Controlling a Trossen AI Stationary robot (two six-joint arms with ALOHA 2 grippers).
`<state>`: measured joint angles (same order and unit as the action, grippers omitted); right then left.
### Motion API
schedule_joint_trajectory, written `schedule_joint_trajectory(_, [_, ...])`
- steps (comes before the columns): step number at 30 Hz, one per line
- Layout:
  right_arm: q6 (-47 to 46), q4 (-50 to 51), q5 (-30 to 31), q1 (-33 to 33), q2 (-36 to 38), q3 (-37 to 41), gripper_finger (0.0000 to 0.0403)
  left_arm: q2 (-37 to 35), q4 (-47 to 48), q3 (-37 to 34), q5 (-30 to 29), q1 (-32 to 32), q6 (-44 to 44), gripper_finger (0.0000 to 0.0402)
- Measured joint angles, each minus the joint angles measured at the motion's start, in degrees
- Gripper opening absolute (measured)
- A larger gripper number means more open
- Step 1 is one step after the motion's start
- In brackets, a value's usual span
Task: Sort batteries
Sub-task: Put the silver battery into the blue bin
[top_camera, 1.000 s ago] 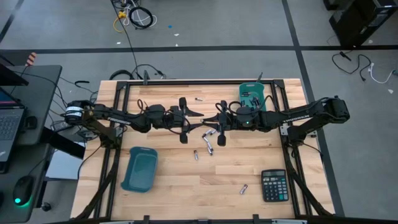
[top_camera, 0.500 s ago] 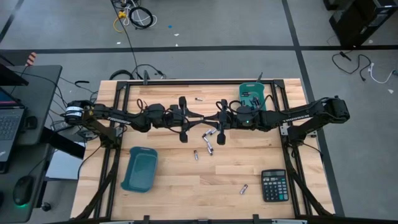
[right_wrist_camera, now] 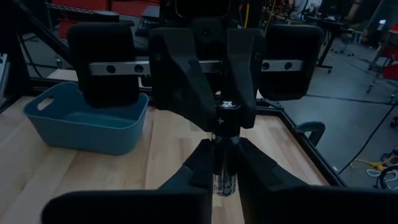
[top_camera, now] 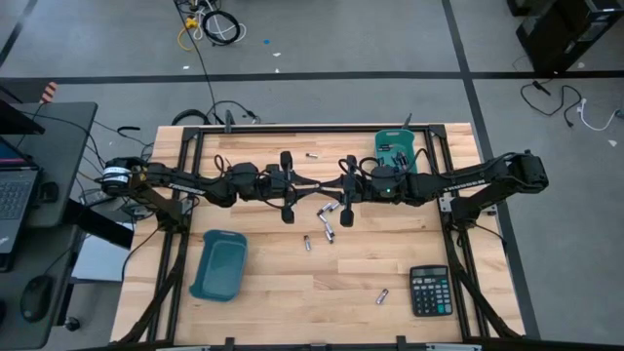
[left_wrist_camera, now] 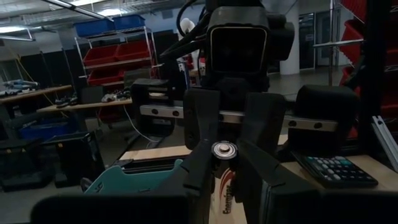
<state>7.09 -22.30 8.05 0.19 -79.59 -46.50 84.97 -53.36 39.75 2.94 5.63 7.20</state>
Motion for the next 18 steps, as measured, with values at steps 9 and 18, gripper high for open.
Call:
schedule_joint_trajectory(9, [-0.7, 0.1, 2.0, 0.0, 0.1, 0.0, 0.0084, 0.0, -3.7, 0.0, -1.3, 0.0, -0.4, 0.0056])
schedule_joint_trajectory(18, [-0.9, 1.6, 2.7, 0.0, 0.1, 0.0, 0.0087, -0.9, -3.0, 0.0, -2.3, 0.0, -2.2, 0.0056])
